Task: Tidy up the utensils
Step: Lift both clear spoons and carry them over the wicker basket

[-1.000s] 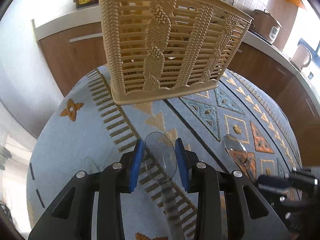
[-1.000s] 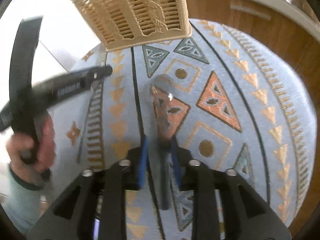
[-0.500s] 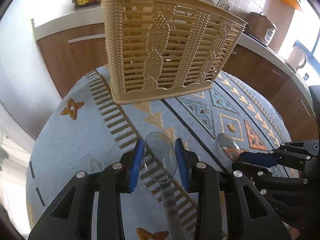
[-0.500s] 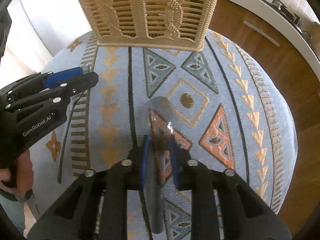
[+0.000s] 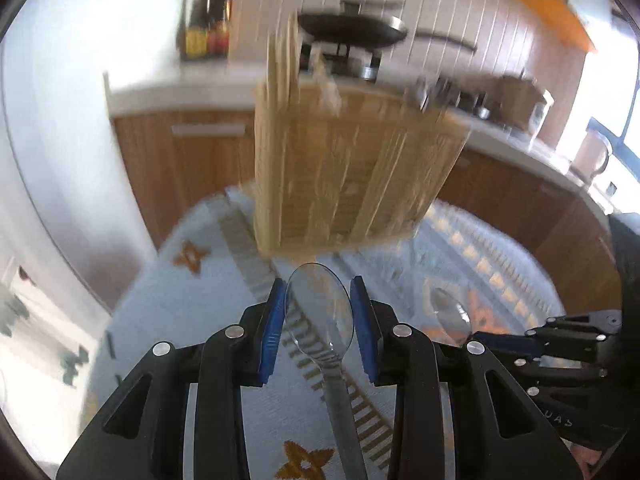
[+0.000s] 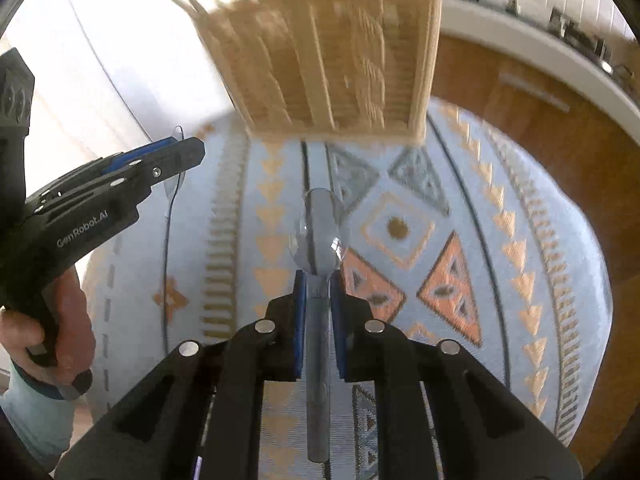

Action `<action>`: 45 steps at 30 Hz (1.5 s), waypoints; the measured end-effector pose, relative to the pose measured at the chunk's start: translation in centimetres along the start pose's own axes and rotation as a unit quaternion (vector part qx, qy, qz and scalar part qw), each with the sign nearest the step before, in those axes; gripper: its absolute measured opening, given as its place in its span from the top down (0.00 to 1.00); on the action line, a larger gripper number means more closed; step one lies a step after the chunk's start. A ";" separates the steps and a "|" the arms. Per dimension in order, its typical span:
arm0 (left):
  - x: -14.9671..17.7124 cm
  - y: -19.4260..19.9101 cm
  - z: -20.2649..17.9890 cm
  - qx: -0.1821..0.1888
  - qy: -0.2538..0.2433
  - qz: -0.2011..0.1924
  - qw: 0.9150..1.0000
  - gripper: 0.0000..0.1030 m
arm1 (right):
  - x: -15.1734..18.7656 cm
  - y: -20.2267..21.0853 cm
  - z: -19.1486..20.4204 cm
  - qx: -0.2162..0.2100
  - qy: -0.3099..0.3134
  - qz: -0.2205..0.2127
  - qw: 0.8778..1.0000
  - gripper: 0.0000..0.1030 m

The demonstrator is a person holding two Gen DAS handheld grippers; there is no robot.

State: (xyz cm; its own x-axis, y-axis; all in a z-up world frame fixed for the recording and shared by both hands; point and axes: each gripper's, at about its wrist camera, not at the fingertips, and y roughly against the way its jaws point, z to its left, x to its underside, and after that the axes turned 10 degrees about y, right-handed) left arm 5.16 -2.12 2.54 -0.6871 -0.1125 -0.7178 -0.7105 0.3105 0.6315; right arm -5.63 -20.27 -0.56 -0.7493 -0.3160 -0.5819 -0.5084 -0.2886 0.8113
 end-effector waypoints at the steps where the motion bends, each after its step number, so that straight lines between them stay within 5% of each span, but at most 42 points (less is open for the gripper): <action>1: -0.5 1.2 -0.2 0.006 0.000 -0.016 1.000 0.70 | -0.3 0.6 0.0 -0.001 0.000 -0.012 1.000 0.90; 13: -6.6 9.0 -2.6 0.049 0.023 -0.173 0.983 0.70 | -5.2 8.8 -1.2 -0.009 0.001 -0.163 0.987 0.90; 21: -10.0 8.4 -4.4 0.052 0.045 -0.235 0.970 0.70 | -10.1 10.5 -2.6 0.024 0.006 -0.255 0.967 0.90; 26: -12.1 7.2 -6.1 0.028 0.050 -0.300 0.952 0.70 | -12.9 10.6 -4.4 0.070 0.022 -0.324 0.943 0.90; 28: -12.5 6.6 -6.5 0.027 0.053 -0.314 0.948 0.70 | -13.7 9.8 -4.9 0.096 0.029 -0.342 0.934 0.90; 35: -13.7 3.7 -8.7 0.000 0.021 -0.353 0.935 0.70 | -15.1 7.2 -7.5 0.093 0.015 -0.364 0.927 0.90; 45: -13.6 -0.4 -8.8 -0.022 0.006 -0.355 0.935 0.70 | -15.0 3.8 -7.7 0.129 0.024 -0.394 0.910 0.90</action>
State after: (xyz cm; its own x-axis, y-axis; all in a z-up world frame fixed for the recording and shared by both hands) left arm 13.51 -9.02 14.65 -0.0413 -0.2855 -0.9575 -0.9933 0.1148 0.0086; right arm 6.95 -23.58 10.87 -0.0932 -0.1451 -0.9850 -0.9669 -0.2226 0.1243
